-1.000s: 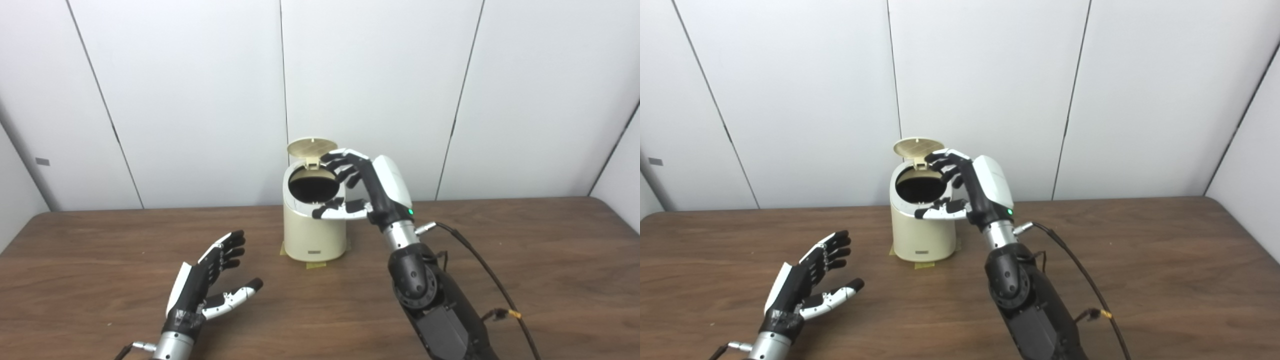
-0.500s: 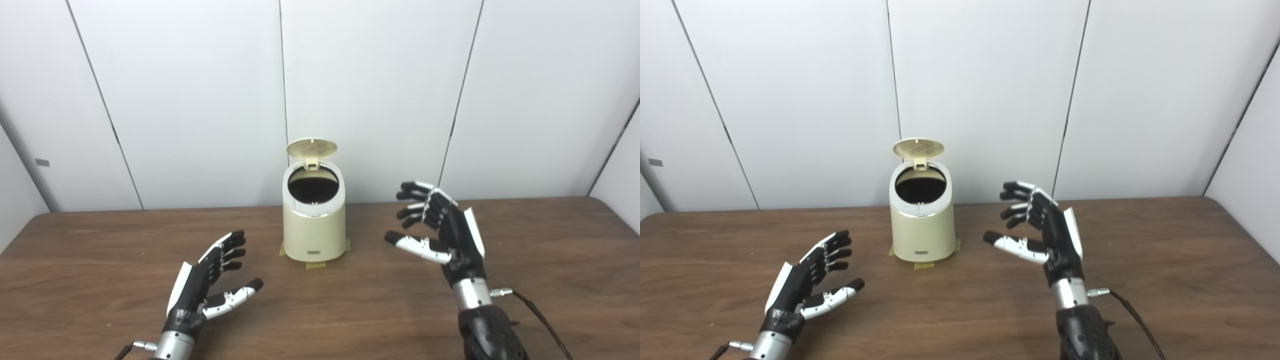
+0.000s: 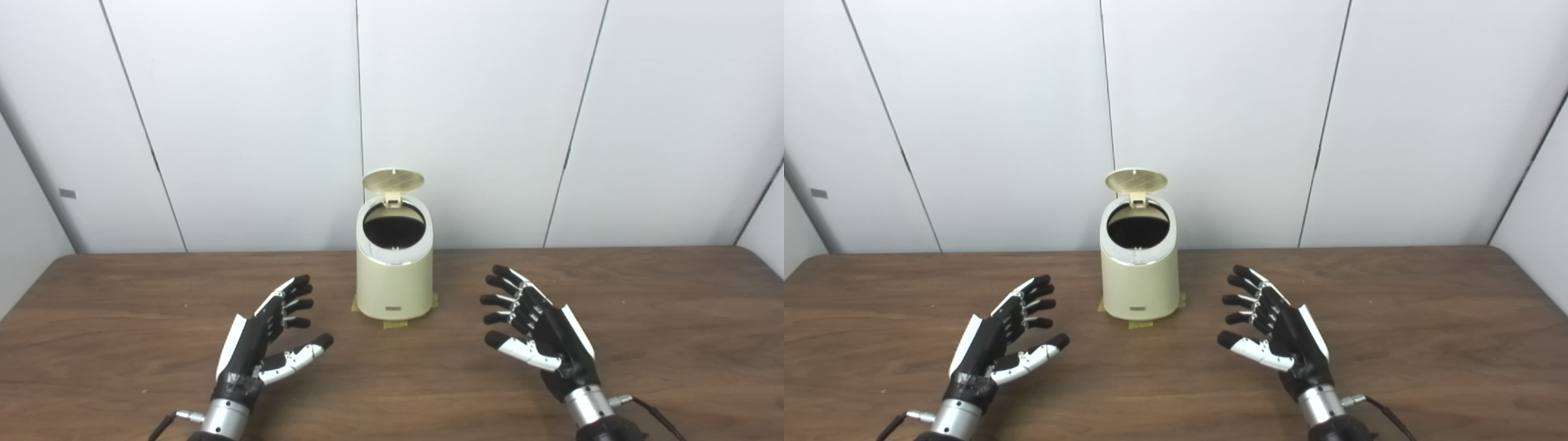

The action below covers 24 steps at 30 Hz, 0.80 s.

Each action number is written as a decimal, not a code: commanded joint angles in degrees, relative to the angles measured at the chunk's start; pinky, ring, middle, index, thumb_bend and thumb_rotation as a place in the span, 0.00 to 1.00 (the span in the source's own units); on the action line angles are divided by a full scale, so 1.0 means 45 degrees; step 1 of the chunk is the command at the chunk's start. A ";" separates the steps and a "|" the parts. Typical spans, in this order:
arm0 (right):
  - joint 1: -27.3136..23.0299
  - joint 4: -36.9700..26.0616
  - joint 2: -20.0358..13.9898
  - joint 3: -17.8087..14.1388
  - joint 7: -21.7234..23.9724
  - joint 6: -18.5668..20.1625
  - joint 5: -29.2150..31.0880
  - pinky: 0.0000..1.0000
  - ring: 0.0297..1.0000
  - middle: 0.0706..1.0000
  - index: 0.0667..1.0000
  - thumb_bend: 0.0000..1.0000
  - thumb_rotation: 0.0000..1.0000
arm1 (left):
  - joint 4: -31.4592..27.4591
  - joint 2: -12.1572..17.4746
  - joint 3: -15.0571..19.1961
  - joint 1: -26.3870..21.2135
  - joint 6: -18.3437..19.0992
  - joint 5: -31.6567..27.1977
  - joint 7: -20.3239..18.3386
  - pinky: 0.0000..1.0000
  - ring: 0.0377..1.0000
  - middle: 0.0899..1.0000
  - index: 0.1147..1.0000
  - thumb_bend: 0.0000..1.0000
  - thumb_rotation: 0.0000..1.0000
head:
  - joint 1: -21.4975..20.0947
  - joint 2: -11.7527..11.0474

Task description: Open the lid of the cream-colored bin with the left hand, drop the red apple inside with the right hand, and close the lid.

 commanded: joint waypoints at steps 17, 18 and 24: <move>-0.0459 0.0425 0.0358 -0.0493 -0.0503 -0.0780 -0.0604 0.60 0.70 0.79 0.83 0.81 0.46 | -0.0623 0.1363 -0.0417 -0.4352 0.1278 0.0868 -0.1184 0.83 0.93 0.97 1.00 0.87 0.39 | -0.0061 -0.0297; -0.0438 0.0425 0.0345 -0.0505 -0.0450 -0.0819 -0.0523 0.60 0.70 0.79 0.83 0.81 0.46 | -0.0547 0.1395 -0.0482 -0.4575 0.1358 0.1047 -0.1176 0.83 0.93 0.97 1.00 0.88 0.39 | -0.0061 -0.0297; -0.0326 0.0461 0.0256 -0.0518 -0.0116 -0.1055 -0.0147 0.60 0.72 0.80 0.83 0.83 0.47 | -0.0131 0.1418 -0.0804 -0.5907 0.2000 0.1841 -0.1272 0.84 0.94 0.98 0.98 0.86 0.39 | -0.0086 -0.0342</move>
